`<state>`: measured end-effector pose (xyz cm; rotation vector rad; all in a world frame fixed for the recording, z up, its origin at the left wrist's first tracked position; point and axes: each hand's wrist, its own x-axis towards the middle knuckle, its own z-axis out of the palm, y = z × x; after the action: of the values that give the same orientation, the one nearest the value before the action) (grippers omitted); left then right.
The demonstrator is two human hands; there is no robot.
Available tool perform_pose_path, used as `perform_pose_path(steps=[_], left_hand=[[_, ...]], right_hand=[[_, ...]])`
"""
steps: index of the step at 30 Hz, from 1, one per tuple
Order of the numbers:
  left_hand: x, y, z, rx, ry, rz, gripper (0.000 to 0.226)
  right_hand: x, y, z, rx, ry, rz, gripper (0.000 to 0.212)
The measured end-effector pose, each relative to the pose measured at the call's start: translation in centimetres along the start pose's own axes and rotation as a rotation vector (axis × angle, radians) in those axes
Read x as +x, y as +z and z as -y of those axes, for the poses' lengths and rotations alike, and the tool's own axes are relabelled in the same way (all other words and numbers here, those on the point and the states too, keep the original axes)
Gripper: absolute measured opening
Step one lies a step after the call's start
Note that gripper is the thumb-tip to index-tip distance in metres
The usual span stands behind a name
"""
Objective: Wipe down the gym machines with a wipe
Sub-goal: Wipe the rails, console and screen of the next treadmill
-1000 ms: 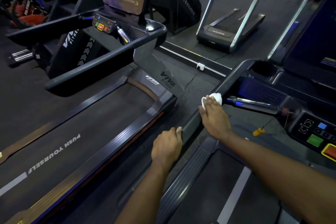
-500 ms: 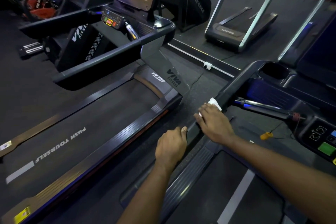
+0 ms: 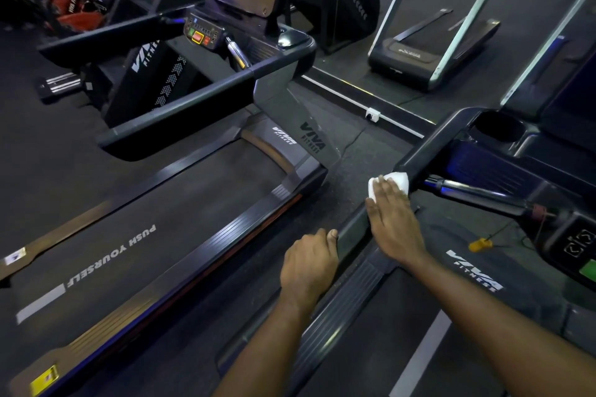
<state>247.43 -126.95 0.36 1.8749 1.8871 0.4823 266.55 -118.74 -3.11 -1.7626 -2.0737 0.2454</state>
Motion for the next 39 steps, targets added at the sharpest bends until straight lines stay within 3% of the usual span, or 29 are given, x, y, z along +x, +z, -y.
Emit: perform_pose_path(steps=[5,9,12,14,18,23,27,30,36,39], left_hand=[[-0.1,0.0,-0.1,0.005,0.007,-0.003,0.046],[0.1,0.1,0.0,0.007,0.002,-0.008,0.046],[0.2,0.0,0.0,-0.011,-0.002,0.001,0.046],[0.2,0.1,0.1,-0.017,0.001,0.017,0.047],[0.2,0.3,0.3,-0.035,-0.003,0.031,0.046],[0.3,0.3,0.3,-0.033,-0.012,0.023,0.045],[0.3,0.1,0.2,-0.042,-0.002,0.038,0.043],[0.2,0.0,0.1,-0.048,0.000,0.049,0.042],[0.3,0.2,0.2,-0.021,-0.005,0.029,0.045],[0.2,0.1,0.0,-0.012,-0.007,0.028,0.045]], right_hand=[[4.0,0.0,-1.2,0.274,0.366,-0.020,0.065],[-0.5,1.9,3.7,0.593,0.389,-0.132,0.060],[-1.8,1.6,5.5,1.042,0.495,-0.232,0.077],[0.1,1.1,4.1,1.161,0.607,-0.294,0.087],[2.9,0.5,1.8,1.255,0.741,-0.289,0.087],[-1.4,2.8,4.7,1.256,0.617,-0.255,0.081],[1.7,1.2,2.1,1.328,0.769,-0.239,0.091],[2.7,0.4,1.4,1.431,0.797,-0.289,0.071],[-0.5,2.9,2.2,1.414,0.759,-0.164,0.105],[1.7,1.1,1.5,1.458,0.795,-0.222,0.085]])
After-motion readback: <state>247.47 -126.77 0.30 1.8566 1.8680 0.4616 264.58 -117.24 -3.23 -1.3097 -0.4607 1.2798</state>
